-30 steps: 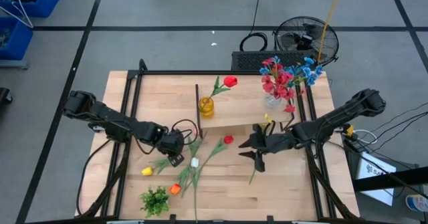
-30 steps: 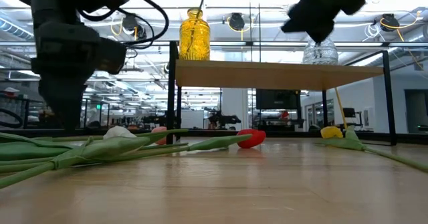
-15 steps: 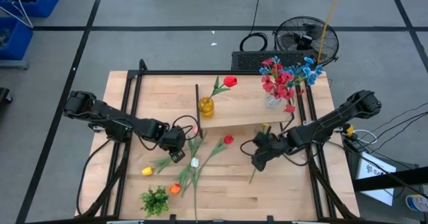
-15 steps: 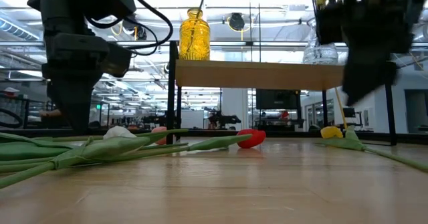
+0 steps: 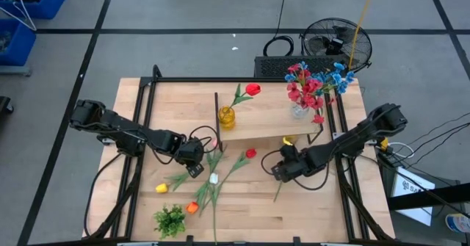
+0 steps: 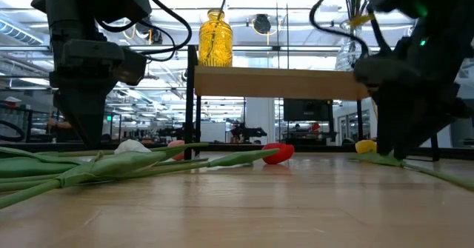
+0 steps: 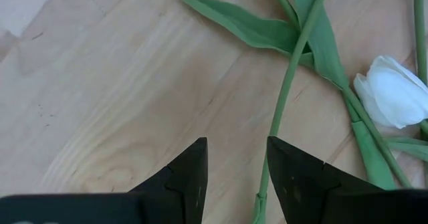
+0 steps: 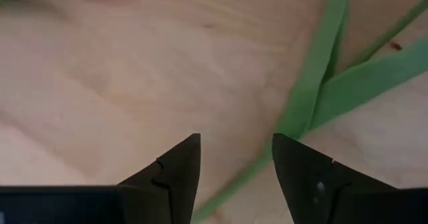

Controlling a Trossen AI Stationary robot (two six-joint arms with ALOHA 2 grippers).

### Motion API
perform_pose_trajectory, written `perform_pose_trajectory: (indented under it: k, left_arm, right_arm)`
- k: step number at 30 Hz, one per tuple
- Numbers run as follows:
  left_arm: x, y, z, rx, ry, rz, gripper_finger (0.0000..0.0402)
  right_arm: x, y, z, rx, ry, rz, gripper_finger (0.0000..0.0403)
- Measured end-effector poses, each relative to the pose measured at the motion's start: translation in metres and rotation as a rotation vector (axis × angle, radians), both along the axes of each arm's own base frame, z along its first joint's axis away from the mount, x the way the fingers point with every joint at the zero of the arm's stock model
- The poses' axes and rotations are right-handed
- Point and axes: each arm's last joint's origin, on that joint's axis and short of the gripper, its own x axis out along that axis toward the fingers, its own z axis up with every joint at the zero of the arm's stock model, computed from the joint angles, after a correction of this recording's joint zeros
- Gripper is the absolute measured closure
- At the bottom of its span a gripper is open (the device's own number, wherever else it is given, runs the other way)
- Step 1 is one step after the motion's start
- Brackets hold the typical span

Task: Pick and place flowers into a vace then onto a shelf
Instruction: Put the right yellow flower into the transparent vase

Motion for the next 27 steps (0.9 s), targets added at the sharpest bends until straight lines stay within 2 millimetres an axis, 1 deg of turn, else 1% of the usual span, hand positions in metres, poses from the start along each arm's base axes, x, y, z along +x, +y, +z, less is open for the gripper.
perform_pose_trajectory:
  k: [3,8,15,18,22,25,27]
  left_arm:
    - [0.0,0.0,0.0,-0.003,0.001,0.008,0.0245]
    - [0.0,0.0,0.0,-0.012,0.003,0.014,0.0245]
    - [0.0,-0.001,0.0,-0.023,0.005,0.01,0.0245]
    - [0.0,-0.001,0.0,-0.024,0.006,0.01,0.0245]
    - [0.0,-0.001,0.0,-0.025,0.006,0.01,0.0245]
    - [0.0,-0.001,0.0,-0.027,0.007,0.014,0.0245]
    - [0.0,-0.001,0.0,-0.027,0.006,0.015,0.0245]
  right_arm:
    - [0.002,-0.001,-0.005,-0.011,0.014,-0.008,0.0226]
    - [0.002,-0.002,-0.006,-0.02,0.024,-0.011,0.0232]
    - [0.005,0.002,-0.005,0.024,-0.003,0.013,0.0232]
    - [0.006,0.004,-0.002,0.09,-0.022,0.027,0.0232]
    - [0.004,0.004,0.008,0.096,-0.05,0.065,0.0232]
    - [-0.002,0.001,0.012,0.078,-0.025,0.061,0.0232]
    - [-0.008,-0.002,0.013,0.065,0.023,0.028,0.0232]
